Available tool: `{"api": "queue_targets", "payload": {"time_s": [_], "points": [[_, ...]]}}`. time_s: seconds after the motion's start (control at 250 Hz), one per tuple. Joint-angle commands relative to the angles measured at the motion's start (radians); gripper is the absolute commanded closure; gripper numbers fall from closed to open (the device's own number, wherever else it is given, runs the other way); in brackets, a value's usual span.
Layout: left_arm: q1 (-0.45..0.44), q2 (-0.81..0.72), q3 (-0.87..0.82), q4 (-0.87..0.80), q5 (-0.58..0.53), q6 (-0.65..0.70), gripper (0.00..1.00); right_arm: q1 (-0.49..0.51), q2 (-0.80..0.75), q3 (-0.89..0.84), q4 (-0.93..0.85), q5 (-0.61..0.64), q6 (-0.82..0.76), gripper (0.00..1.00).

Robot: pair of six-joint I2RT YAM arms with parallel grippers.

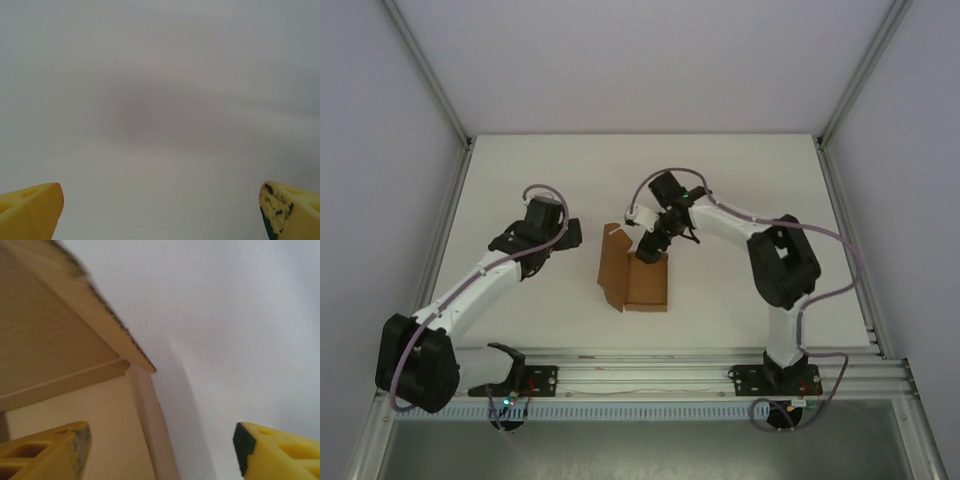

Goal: Assemble paper box

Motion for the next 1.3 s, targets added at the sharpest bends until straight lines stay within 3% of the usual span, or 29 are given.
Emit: {"api": "queue_targets", "payload": {"time_s": [0.0, 0.076, 0.172, 0.276, 0.428, 0.492, 0.556, 0.716, 0.815, 1.023, 1.091, 1.183, 1.295], "points": [[0.007, -0.07, -0.015, -0.013, -0.073, -0.055, 0.0, 0.01, 0.035, 0.026, -0.11, 0.008, -0.05, 0.31], [0.007, -0.098, -0.016, -0.013, -0.095, -0.057, 0.0, 0.01, 0.038, 0.003, -0.059, 0.03, 0.001, 0.46], [0.008, -0.115, -0.004, -0.015, -0.103, -0.059, 0.0, 0.013, 0.006, -0.057, 0.072, 0.089, 0.123, 0.76], [0.007, -0.12, 0.016, -0.027, -0.125, -0.066, 0.0, 0.021, -0.068, -0.164, 0.255, 0.213, 0.346, 0.88], [0.007, -0.116, 0.037, -0.03, -0.139, -0.066, 0.0, 0.042, -0.187, -0.307, 0.359, 0.441, 0.746, 0.96], [0.006, -0.11, 0.041, -0.02, -0.13, -0.065, 0.0, 0.062, -0.222, -0.339, 0.301, 0.626, 1.004, 0.99], [0.007, -0.101, 0.043, -0.001, -0.117, -0.063, 0.0, 0.098, -0.229, -0.364, 0.224, 0.733, 1.201, 1.0], [0.007, -0.063, 0.053, 0.056, -0.014, -0.008, 0.0, 0.162, -0.23, -0.473, 0.315, 0.723, 1.455, 1.0], [0.006, -0.04, 0.048, 0.12, 0.123, 0.07, 0.0, 0.176, -0.255, -0.466, 0.305, 0.75, 1.458, 0.9], [0.006, 0.04, 0.049, 0.224, 0.457, 0.229, 0.0, 0.173, -0.358, -0.424, 0.237, 0.788, 1.372, 0.37], [0.006, 0.071, 0.068, 0.228, 0.545, 0.309, 0.0, 0.162, -0.405, -0.421, 0.233, 0.795, 1.293, 0.27], [0.006, 0.122, 0.103, 0.234, 0.588, 0.406, 0.0, 0.114, -0.462, -0.424, 0.277, 0.742, 1.12, 0.13], [0.009, 0.23, 0.229, 0.131, 0.524, 0.462, 0.0, 0.005, -0.465, -0.364, 0.29, 0.492, 0.906, 0.08]]}}
